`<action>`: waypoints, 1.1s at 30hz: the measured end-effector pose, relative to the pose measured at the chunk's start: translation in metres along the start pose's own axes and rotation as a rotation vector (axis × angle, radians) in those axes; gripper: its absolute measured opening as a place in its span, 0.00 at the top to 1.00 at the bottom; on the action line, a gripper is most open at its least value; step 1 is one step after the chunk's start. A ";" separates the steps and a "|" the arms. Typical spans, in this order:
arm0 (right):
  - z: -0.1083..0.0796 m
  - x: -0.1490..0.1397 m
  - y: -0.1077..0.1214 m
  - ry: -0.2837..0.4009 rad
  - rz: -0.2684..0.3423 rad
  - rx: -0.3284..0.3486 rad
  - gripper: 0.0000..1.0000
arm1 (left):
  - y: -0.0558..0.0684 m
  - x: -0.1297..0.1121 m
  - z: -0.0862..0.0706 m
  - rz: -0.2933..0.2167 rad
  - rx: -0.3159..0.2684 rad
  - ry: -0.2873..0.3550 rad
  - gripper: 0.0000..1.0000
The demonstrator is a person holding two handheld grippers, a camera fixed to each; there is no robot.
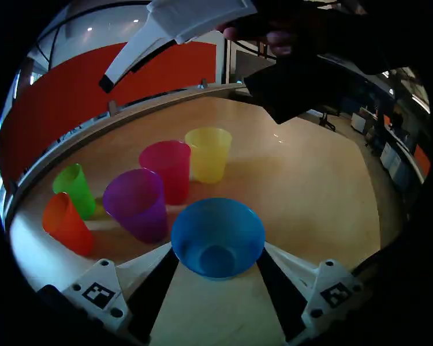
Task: Pour water
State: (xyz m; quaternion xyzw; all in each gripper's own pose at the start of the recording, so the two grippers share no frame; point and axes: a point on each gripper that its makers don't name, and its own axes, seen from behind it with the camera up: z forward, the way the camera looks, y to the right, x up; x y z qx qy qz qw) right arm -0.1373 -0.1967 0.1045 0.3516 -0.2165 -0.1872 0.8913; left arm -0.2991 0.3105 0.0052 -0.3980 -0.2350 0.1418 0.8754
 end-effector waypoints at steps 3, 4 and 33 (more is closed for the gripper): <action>0.000 -0.001 0.001 0.000 0.000 -0.002 0.00 | -0.002 0.000 0.000 0.004 0.006 -0.002 0.16; 0.000 -0.001 0.002 0.000 0.001 -0.002 0.00 | -0.002 0.000 -0.001 0.003 0.008 -0.003 0.17; 0.048 -0.006 -0.008 -0.053 -0.069 0.095 0.00 | -0.046 0.009 -0.078 -0.155 0.177 0.024 0.17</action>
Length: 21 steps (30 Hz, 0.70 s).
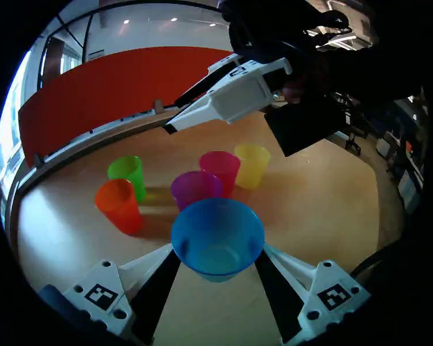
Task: Pour water
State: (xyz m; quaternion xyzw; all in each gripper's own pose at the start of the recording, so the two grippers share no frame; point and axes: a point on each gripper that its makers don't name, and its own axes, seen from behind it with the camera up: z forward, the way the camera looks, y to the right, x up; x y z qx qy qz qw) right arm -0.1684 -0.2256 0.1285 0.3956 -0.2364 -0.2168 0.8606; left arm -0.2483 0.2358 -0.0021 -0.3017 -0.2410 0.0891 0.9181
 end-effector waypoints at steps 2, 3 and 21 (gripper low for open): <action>0.005 -0.001 -0.002 -0.012 -0.014 0.017 0.00 | -0.006 -0.001 -0.008 -0.016 0.024 -0.003 0.17; 0.007 -0.001 -0.002 -0.020 -0.022 0.025 0.00 | -0.009 -0.002 -0.011 -0.025 0.035 -0.004 0.17; 0.039 -0.006 -0.007 -0.144 -0.078 0.127 0.00 | -0.048 -0.024 -0.062 -0.120 0.187 -0.027 0.17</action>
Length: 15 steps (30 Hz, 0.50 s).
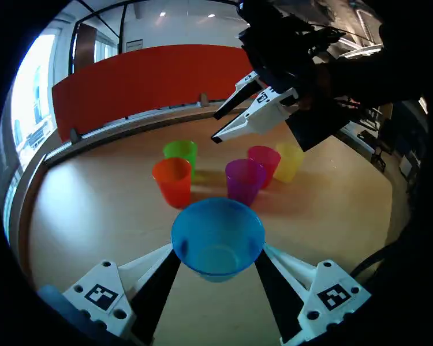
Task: Pour water
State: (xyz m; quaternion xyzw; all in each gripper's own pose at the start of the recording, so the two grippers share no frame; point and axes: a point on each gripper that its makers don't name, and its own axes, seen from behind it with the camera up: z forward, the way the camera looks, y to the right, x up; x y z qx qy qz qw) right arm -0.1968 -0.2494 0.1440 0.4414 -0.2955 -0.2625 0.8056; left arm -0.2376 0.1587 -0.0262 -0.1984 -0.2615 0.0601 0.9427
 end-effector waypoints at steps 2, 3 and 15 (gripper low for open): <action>0.004 0.000 0.000 -0.011 0.001 0.008 0.00 | -0.004 -0.003 -0.004 -0.012 0.012 -0.003 0.17; 0.005 0.000 0.000 -0.017 0.002 0.013 0.00 | -0.007 -0.004 -0.005 -0.016 0.018 -0.004 0.17; 0.032 -0.007 -0.006 -0.114 0.016 0.069 0.00 | -0.027 -0.014 -0.023 -0.077 0.076 -0.009 0.17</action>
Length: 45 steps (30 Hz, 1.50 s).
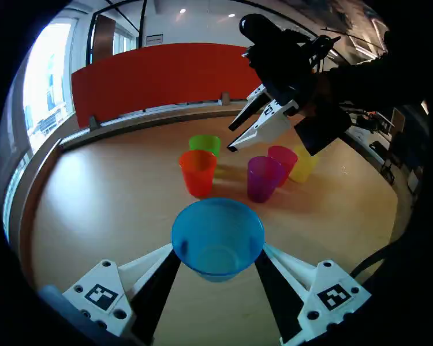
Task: Pour water
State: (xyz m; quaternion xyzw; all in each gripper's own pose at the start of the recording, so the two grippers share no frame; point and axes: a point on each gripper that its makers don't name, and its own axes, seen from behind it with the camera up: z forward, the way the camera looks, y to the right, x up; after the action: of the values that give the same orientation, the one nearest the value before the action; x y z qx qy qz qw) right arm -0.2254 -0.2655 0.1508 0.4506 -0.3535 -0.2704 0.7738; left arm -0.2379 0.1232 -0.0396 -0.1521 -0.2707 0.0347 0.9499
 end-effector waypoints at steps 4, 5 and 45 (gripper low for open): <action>0.007 -0.002 0.001 -0.025 0.008 0.000 0.00 | -0.004 -0.002 -0.002 -0.007 0.010 -0.002 0.17; 0.009 -0.003 0.001 -0.031 0.011 0.001 0.00 | -0.005 -0.003 -0.003 -0.008 0.012 -0.003 0.17; 0.046 0.003 0.008 -0.136 0.054 0.031 0.00 | -0.012 -0.008 0.001 -0.046 0.029 -0.004 0.17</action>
State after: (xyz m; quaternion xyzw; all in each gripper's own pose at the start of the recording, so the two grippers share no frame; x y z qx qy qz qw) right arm -0.2589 -0.2872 0.1742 0.4336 -0.4214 -0.2740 0.7478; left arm -0.2448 0.1111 -0.0394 -0.1322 -0.2757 0.0170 0.9520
